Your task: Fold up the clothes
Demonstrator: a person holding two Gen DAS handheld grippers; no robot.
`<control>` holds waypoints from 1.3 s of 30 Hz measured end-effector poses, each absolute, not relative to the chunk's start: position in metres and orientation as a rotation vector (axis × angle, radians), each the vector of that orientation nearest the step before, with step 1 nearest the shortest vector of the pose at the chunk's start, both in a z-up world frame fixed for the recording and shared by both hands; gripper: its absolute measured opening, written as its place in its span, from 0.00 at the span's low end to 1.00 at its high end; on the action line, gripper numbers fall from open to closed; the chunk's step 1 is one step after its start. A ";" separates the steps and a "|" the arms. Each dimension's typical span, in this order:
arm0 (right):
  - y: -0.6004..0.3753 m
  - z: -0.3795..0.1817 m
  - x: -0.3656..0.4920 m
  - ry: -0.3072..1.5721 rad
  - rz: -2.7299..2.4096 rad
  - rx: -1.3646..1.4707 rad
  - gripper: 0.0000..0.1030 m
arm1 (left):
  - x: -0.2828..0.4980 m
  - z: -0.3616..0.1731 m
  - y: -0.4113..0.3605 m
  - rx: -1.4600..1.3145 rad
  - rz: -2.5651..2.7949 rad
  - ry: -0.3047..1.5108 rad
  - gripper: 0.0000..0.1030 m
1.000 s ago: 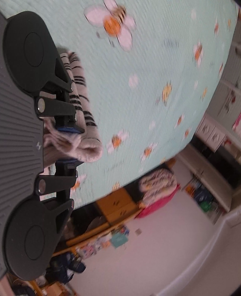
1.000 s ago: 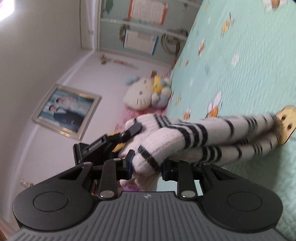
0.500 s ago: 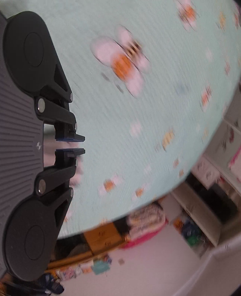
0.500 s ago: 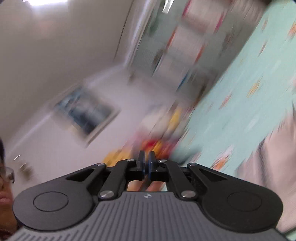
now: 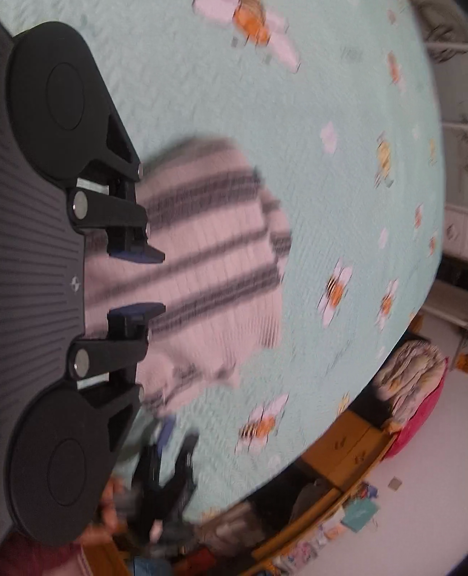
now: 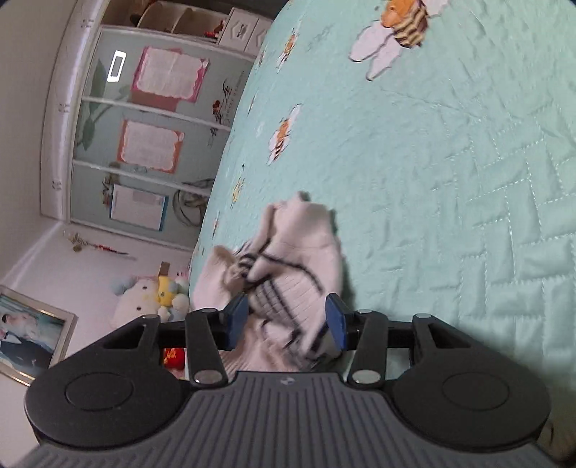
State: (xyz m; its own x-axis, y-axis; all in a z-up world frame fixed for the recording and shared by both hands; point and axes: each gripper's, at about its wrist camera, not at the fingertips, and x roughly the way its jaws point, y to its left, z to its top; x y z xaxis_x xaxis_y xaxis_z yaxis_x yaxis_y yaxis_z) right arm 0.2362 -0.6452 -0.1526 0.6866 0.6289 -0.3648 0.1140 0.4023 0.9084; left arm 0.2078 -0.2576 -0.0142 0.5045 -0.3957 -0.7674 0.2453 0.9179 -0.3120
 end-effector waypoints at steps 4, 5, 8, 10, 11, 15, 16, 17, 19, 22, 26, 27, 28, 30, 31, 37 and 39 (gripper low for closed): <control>-0.620 -0.145 0.241 0.775 0.491 1.045 0.59 | 0.201 -0.020 -0.287 -0.001 -0.322 0.924 0.31; -0.615 -0.143 0.238 0.772 0.543 1.046 0.59 | 0.199 -0.023 -0.292 0.046 -0.297 0.907 0.31; -0.611 -0.139 0.232 0.771 0.577 1.045 0.60 | 0.193 -0.029 -0.316 0.245 -0.253 0.837 0.31; -0.628 -0.140 0.229 0.753 0.526 1.074 0.60 | 0.192 -0.035 -0.332 0.339 -0.263 0.817 0.34; -0.638 -0.140 0.228 0.743 0.499 1.089 0.61 | 0.197 -0.036 -0.335 0.337 -0.271 0.824 0.34; -0.659 -0.158 0.233 0.733 0.454 1.120 0.67 | 0.208 -0.035 -0.345 0.326 -0.309 0.838 0.34; -0.656 -0.158 0.233 0.732 0.481 1.122 0.68 | 0.208 -0.035 -0.350 0.331 -0.318 0.840 0.35; -0.652 -0.158 0.234 0.729 0.512 1.124 0.68 | 0.206 -0.034 -0.352 0.301 -0.341 0.850 0.36; -0.634 -0.155 0.228 0.708 0.648 1.132 0.68 | 0.208 -0.034 -0.352 0.235 -0.370 0.876 0.40; -0.620 -0.160 0.226 0.701 0.708 1.225 0.68 | 0.221 -0.034 -0.351 0.258 -0.303 0.866 0.39; -0.619 -0.160 0.202 0.724 0.656 1.162 0.68 | 0.251 -0.022 -0.339 0.260 -0.325 0.841 0.39; -0.618 -0.159 0.196 0.750 0.657 1.132 0.68 | 0.261 -0.019 -0.336 0.242 -0.337 0.836 0.42; -0.617 -0.159 0.191 0.777 0.658 1.104 0.68 | 0.272 -0.017 -0.334 0.234 -0.347 0.836 0.45; -0.612 -0.159 0.180 0.832 0.642 1.046 0.68 | 0.292 -0.016 -0.334 0.227 -0.371 0.846 0.45; -0.608 -0.162 0.176 0.853 0.636 1.029 0.68 | 0.302 -0.017 -0.336 0.229 -0.384 0.856 0.46; -0.585 -0.170 0.178 0.837 0.618 0.999 0.67 | 0.357 -0.038 -0.348 0.173 -0.471 0.992 0.47; -0.579 -0.168 0.181 0.815 0.610 0.978 0.66 | 0.369 -0.047 -0.349 0.129 -0.522 1.047 0.47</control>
State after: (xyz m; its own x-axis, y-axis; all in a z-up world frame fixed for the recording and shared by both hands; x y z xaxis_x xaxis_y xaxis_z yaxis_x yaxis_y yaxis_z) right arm 0.1813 -0.5790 -0.1682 0.5624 0.7633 -0.3179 -0.0900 0.4387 0.8941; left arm 0.3689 -0.3493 -0.0474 0.3912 -0.3497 -0.8513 0.4700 0.8712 -0.1418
